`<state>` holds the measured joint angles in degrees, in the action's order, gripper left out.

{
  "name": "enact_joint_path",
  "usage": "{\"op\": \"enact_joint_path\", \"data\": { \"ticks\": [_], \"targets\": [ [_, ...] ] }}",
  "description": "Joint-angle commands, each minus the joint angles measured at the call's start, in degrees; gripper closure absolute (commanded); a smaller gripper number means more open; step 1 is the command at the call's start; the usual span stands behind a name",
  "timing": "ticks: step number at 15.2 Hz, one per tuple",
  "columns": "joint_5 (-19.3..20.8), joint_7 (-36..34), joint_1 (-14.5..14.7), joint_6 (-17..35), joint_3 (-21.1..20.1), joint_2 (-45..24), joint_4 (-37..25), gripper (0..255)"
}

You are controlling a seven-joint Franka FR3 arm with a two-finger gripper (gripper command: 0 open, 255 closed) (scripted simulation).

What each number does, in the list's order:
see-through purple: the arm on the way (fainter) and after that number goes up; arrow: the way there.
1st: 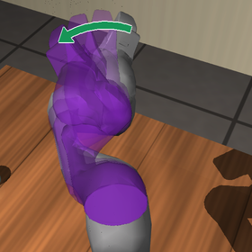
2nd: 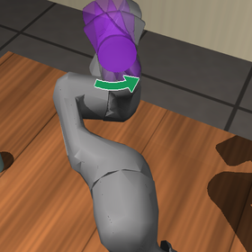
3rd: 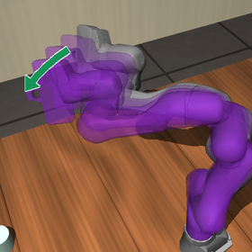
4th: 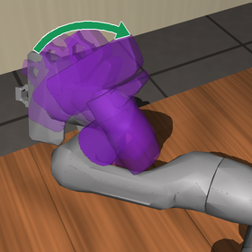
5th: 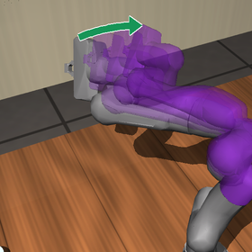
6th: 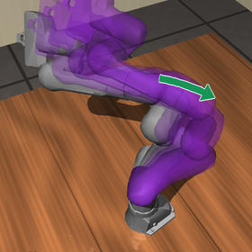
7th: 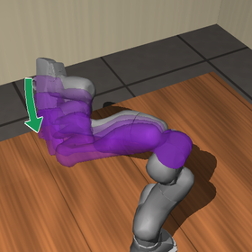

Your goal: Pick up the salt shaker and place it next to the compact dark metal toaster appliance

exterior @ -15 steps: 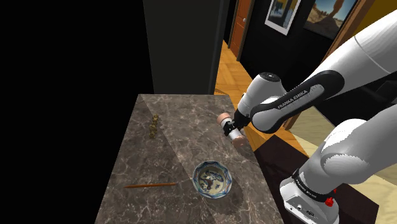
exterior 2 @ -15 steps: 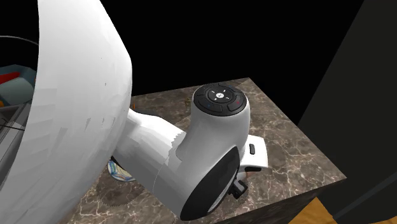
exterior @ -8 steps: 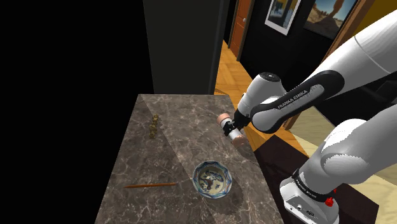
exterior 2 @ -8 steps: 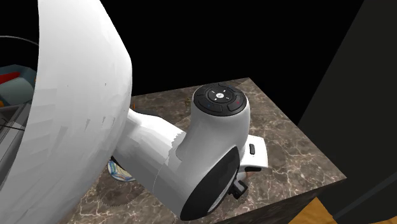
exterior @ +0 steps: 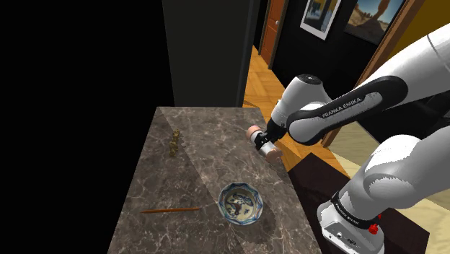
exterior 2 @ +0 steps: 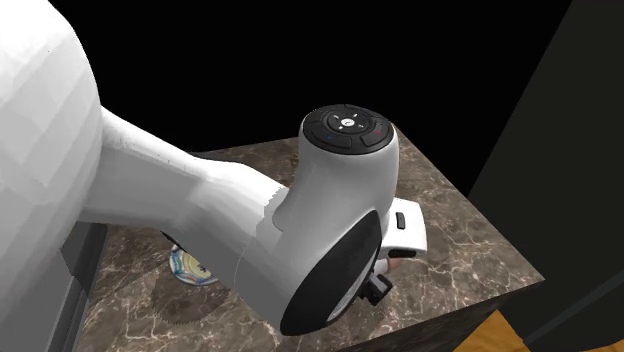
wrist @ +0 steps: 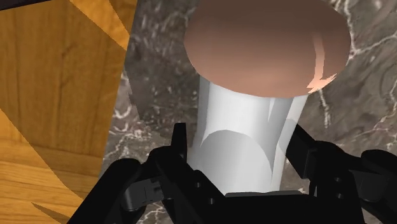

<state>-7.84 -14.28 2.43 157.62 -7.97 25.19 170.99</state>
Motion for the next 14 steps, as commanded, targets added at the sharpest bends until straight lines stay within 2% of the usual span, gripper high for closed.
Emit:
{"op": "enact_joint_path", "data": {
  "ticks": [1,14],
  "targets": [
    [0.1,0.0,-0.1,-2.6,0.1,2.0,-0.6,255],
    [1.1,-0.4,-0.4,-18.0,0.8,12.8,-5.2,255]
  ]
}}
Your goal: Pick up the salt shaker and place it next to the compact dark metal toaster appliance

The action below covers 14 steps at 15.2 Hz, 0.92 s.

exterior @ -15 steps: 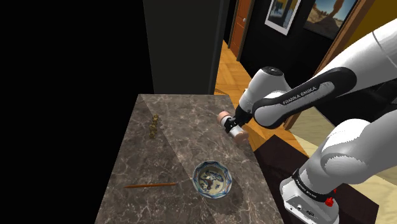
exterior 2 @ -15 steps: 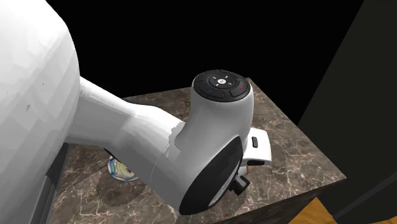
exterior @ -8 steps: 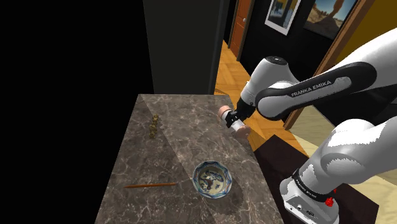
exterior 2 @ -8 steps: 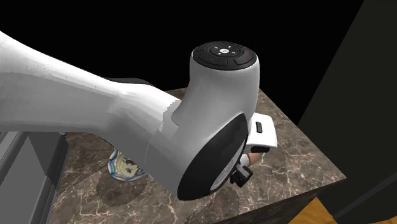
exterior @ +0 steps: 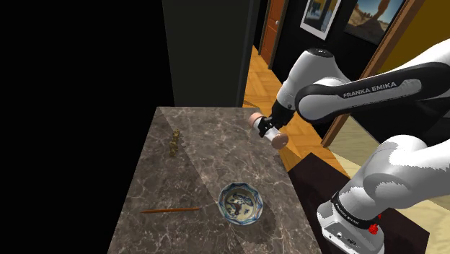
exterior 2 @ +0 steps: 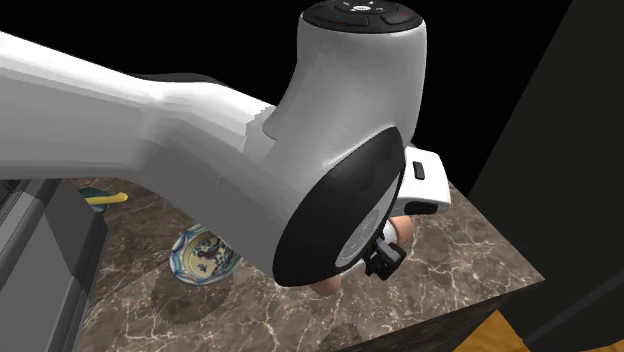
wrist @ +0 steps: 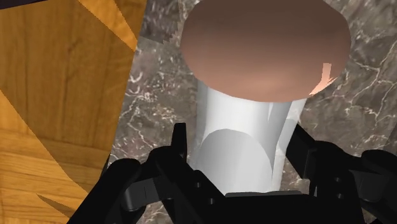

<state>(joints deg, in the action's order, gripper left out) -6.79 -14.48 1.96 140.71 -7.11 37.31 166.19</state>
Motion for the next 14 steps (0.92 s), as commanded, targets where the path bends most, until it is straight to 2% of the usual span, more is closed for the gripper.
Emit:
{"op": "enact_joint_path", "data": {
  "ticks": [1,14],
  "targets": [
    [0.1,-0.2,0.0,-2.2,0.0,1.3,-0.8,255],
    [1.0,-0.4,-0.4,-14.9,0.8,6.8,-8.1,255]
  ]
}}
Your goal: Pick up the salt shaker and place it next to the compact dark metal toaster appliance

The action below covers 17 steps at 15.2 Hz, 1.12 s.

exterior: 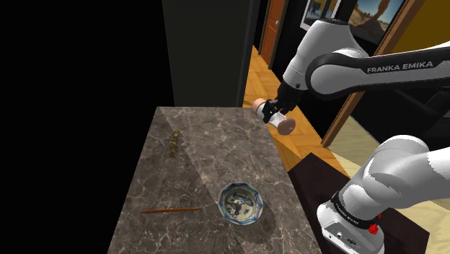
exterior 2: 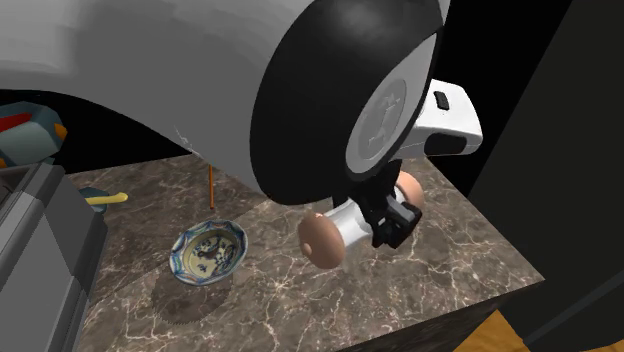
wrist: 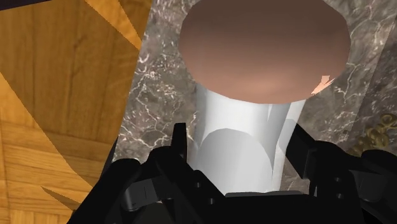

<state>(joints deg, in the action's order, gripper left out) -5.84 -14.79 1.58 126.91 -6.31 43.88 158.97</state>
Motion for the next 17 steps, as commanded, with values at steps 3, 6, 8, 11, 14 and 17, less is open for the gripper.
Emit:
{"op": "enact_joint_path", "data": {
  "ticks": [3,6,8,11,14,17],
  "targets": [
    [0.2,-0.2,-0.1,-3.7,0.2,0.9,-2.8,255],
    [0.4,-0.2,-0.2,-6.3,0.3,1.4,-4.9,255],
    [0.5,-0.2,-0.3,-7.9,0.4,1.6,-6.3,255],
    [0.7,-0.3,-0.3,-10.3,0.6,1.9,-8.5,255],
    [0.9,-0.3,-0.4,-12.7,0.7,2.0,-10.7,255],
    [1.0,-0.4,-0.5,-15.0,0.9,1.9,-13.0,255]
  ]
}}
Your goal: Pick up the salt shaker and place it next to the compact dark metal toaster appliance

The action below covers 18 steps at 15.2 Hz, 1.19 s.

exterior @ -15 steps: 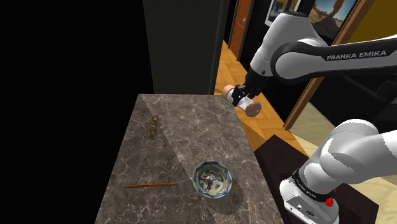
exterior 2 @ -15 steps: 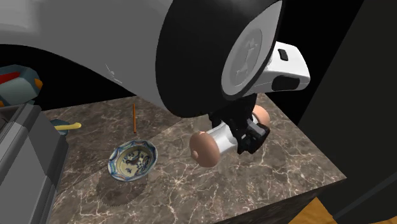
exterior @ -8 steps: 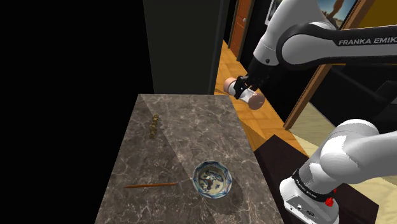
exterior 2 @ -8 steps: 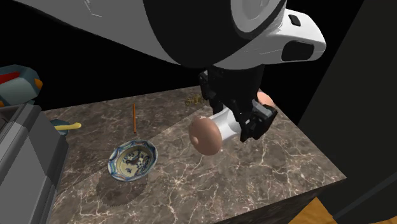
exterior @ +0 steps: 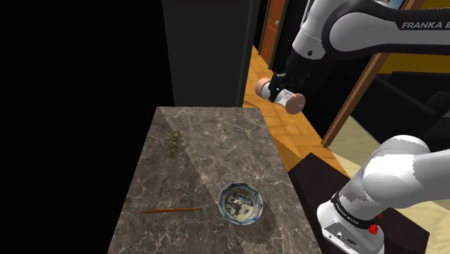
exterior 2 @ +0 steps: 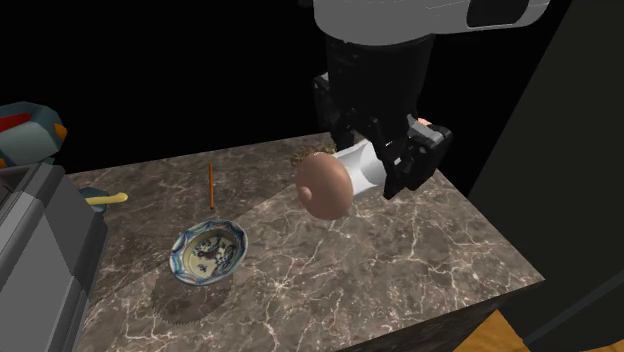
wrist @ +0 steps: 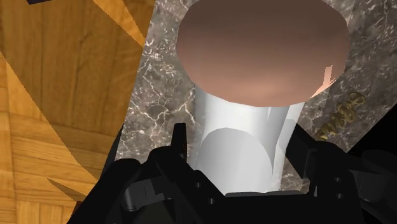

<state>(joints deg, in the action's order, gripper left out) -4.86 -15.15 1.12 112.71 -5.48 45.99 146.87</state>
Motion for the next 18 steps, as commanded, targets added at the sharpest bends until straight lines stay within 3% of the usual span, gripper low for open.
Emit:
{"op": "enact_joint_path", "data": {
  "ticks": [1,4,18],
  "targets": [
    [0.1,0.0,-0.1,-1.5,0.1,-0.2,-1.7,255],
    [0.2,-0.1,-0.1,-3.0,0.2,-0.3,-3.4,255],
    [-7.8,-20.2,5.8,-2.9,-18.8,-4.8,-9.4,255]
  ]
}}
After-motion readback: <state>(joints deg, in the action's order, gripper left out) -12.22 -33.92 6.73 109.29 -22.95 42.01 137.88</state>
